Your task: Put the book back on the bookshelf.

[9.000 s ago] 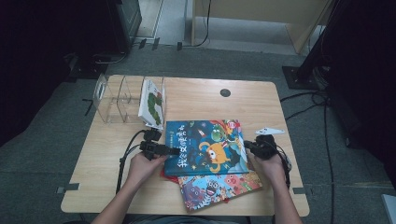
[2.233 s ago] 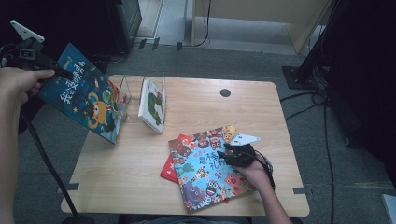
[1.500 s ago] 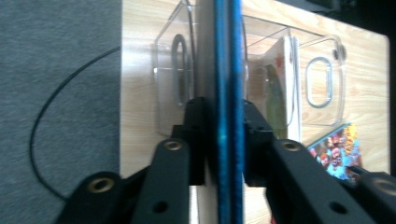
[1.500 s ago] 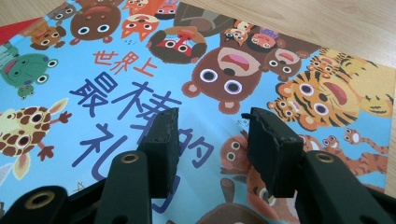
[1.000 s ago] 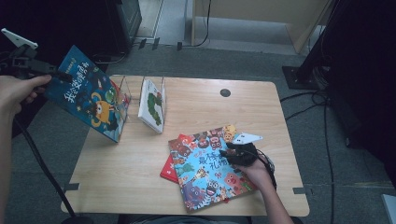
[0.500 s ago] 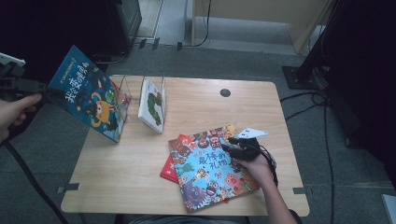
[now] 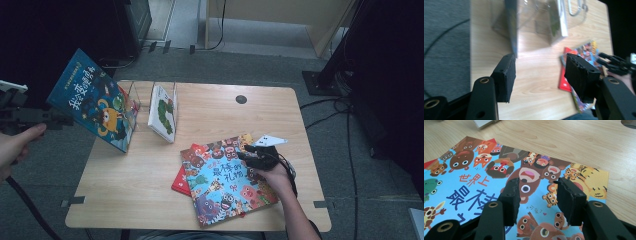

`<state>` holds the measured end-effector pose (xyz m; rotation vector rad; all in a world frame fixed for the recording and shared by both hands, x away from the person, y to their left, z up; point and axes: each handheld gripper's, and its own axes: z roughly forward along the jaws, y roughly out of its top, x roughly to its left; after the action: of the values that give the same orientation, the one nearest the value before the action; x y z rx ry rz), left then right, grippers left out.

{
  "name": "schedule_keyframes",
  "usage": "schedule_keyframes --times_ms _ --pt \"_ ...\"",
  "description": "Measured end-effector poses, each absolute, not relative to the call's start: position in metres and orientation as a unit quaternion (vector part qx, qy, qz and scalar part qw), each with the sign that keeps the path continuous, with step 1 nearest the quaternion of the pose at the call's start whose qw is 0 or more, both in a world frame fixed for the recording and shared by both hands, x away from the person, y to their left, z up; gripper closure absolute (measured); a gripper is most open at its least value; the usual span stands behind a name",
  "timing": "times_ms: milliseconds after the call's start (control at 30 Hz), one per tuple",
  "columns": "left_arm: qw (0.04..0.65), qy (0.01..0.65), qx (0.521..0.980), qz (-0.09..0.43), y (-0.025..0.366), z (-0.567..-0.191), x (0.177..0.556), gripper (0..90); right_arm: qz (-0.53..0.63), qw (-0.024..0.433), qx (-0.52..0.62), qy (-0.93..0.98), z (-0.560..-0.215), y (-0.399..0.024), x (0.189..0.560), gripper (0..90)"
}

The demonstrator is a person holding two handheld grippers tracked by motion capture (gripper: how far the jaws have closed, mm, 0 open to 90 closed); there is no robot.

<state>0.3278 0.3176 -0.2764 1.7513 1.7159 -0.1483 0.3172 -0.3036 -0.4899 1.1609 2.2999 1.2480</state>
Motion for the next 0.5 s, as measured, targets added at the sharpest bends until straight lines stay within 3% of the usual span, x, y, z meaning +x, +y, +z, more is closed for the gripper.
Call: schedule_keyframes --times_ms 500 --pt "0.352 0.598 0.718 -0.045 0.251 -0.308 0.317 45.6 0.428 0.143 0.41 0.793 -0.489 -0.309 0.316 53.6"
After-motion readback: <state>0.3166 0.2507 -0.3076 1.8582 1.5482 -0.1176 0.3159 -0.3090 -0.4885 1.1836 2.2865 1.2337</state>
